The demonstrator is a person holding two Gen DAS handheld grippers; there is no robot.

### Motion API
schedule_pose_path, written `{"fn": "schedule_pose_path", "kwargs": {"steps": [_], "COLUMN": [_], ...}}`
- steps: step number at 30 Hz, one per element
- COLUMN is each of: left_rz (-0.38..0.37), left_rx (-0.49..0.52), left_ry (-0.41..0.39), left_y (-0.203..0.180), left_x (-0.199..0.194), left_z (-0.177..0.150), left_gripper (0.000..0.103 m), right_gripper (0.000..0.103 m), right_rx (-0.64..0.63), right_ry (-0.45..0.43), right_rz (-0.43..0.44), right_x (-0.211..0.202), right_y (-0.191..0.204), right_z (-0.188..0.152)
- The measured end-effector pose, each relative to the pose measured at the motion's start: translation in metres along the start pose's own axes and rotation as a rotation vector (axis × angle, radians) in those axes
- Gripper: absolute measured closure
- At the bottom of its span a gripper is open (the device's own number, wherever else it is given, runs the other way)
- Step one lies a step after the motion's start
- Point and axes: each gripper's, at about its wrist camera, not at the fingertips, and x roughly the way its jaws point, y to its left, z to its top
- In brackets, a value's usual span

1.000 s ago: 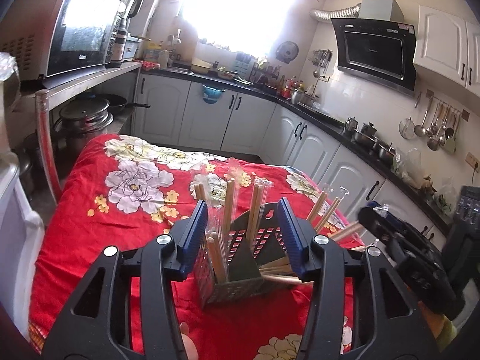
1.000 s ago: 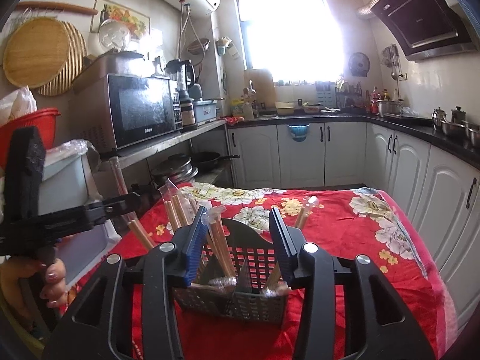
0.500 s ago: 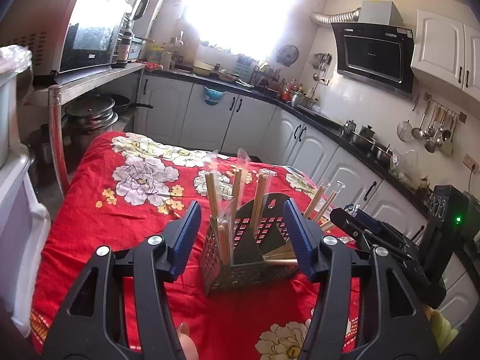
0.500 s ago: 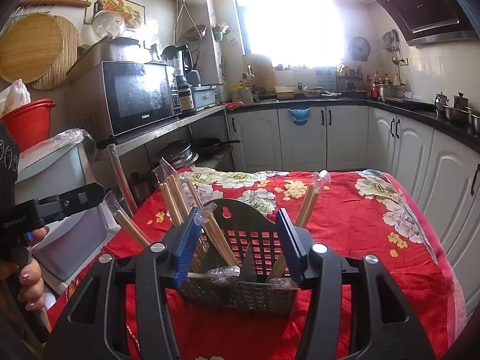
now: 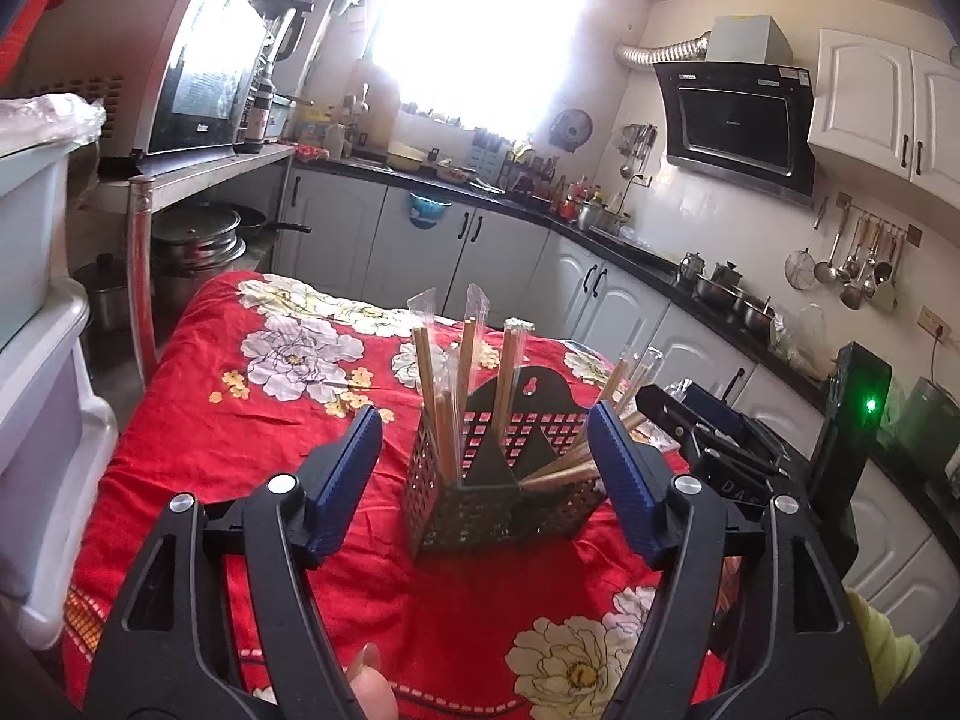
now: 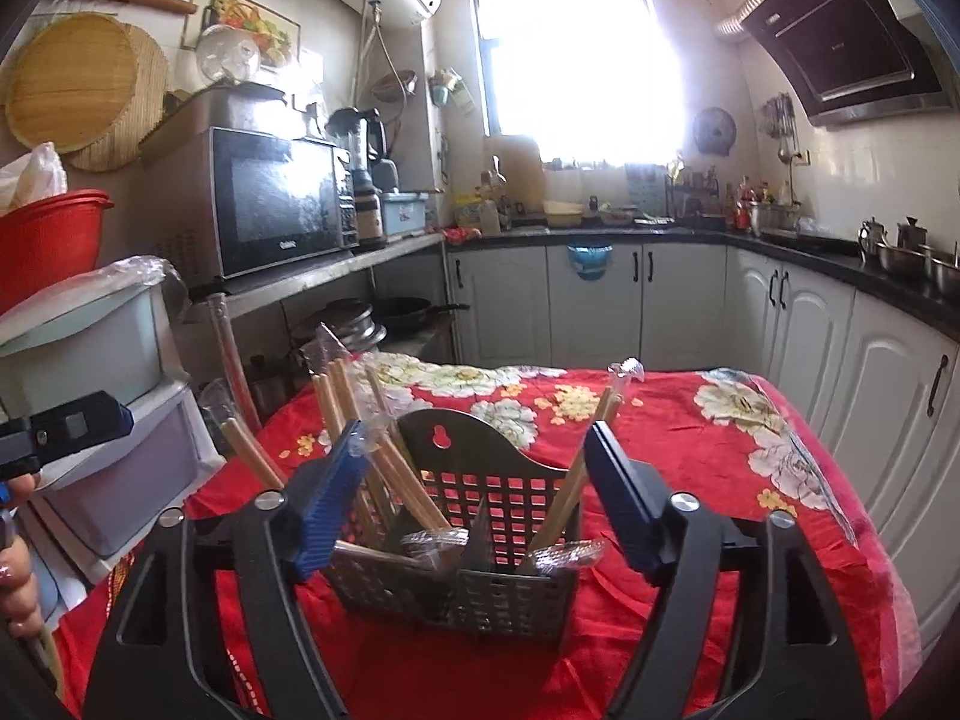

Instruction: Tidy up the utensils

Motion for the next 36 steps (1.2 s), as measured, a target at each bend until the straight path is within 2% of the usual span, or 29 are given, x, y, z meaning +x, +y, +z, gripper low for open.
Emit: {"fn": "schedule_pose_path", "kwargs": {"steps": [14, 16, 23, 33, 36], "left_rz": [-0.009, -0.005, 0.016, 0.047, 0.056], "left_rx": [-0.034, -0.029, -0.014, -0.020, -0.012], "left_ry": [0.031, 0.034, 0.069, 0.115, 0.119], "left_y": [0.005, 0.004, 0.002, 0.007, 0.006], "left_x": [-0.004, -0.003, 0.006, 0.015, 0.016], "left_z": [-0.021, -0.026, -0.044, -0.073, -0.078], "left_gripper": [0.038, 0.034, 0.033, 0.011, 0.011], "right_gripper": [0.013, 0.013, 0.013, 0.013, 0.012], "right_rx": [0.096, 0.096, 0.107, 0.098, 0.075], "right_ry": [0.134, 0.134, 0.135, 0.132, 0.123], "right_rz": [0.030, 0.033, 0.043, 0.046, 0.041], "right_x": [-0.001, -0.003, -0.014, -0.034, -0.042], "right_y": [-0.002, -0.001, -0.003, -0.004, -0.002], "right_z": [-0.016, -0.019, -0.034, -0.060, -0.068]}}
